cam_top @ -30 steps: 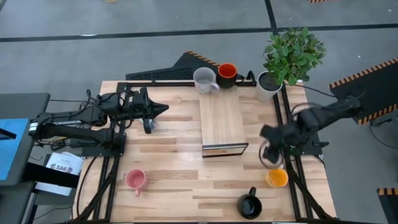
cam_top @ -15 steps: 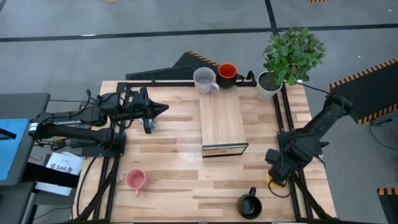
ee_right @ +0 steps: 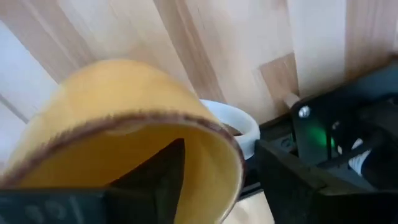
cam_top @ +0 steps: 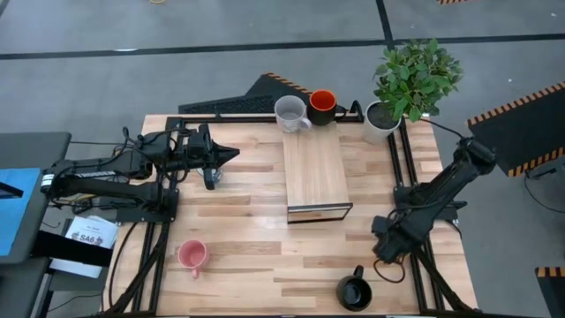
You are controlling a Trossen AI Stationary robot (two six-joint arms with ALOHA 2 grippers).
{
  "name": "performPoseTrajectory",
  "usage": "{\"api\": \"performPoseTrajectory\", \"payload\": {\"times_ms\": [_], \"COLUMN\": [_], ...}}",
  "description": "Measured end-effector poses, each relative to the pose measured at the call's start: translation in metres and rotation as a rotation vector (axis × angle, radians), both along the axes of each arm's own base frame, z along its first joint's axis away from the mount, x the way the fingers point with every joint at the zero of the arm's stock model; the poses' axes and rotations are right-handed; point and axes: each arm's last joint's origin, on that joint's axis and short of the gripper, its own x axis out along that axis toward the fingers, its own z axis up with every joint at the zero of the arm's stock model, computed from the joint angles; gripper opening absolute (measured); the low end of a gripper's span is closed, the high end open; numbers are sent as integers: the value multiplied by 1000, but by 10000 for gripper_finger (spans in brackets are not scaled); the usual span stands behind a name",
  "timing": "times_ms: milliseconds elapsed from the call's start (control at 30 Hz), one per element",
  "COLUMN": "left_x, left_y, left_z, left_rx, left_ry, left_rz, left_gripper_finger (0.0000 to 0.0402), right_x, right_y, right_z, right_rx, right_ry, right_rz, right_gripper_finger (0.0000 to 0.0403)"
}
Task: Place coffee mugs
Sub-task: Put the yellow mug on the shelf
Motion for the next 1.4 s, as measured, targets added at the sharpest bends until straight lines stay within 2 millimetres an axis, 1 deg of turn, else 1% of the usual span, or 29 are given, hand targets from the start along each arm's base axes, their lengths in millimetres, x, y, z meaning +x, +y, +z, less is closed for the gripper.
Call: {"api": "performPoseTrajectory", "payload": {"times_ms": [67, 133, 300, 333, 667, 833, 967, 1067, 1167, 1233, 1333, 1400], "left_x": [0, 0, 0, 0, 0, 0, 0, 0, 0, 0, 0, 0], "left_y": [0, 0, 0, 0, 0, 0, 0, 0, 0, 0, 0, 0], "left_z": [0, 0, 0, 0, 0, 0, 0, 0, 0, 0, 0, 0], "left_rx": [0, 0, -1, -1, 4, 5, 5, 5, 5, 5, 6, 5], "left_ry": [0, 0, 0, 0, 2, 2, 2, 2, 2, 2, 1, 1], "left_rz": [0, 0, 0, -1, 0, 0, 0, 0, 0, 0, 0, 0], "left_gripper_finger": [0, 0, 0, 0, 0, 0, 0, 0, 0, 0, 0, 0], "right_x": [1, 2, 3, 3, 11, 11, 1, -7, -11, -10, -3, 7], "right_y": [1, 1, 2, 2, 8, 4, -8, -17, -28, -38, -54, -64], "right_z": [-1, -1, 3, 5, 20, 40, 66, 89, 121, 143, 182, 206], "right_rx": [4, 6, 28, 37, 31, 84, 130, 231, 367, 414, 433, 389], "right_ry": [-7, -14, -29, -29, -105, -181, -222, -266, -366, -441, -620, -745], "right_rz": [12, 8, 4, 3, 39, 46, 40, 31, -8, -53, -119, -123], "right_gripper_finger": [198, 167, 58, 43, 36, 34, 34, 34, 34, 34, 34, 34]}}
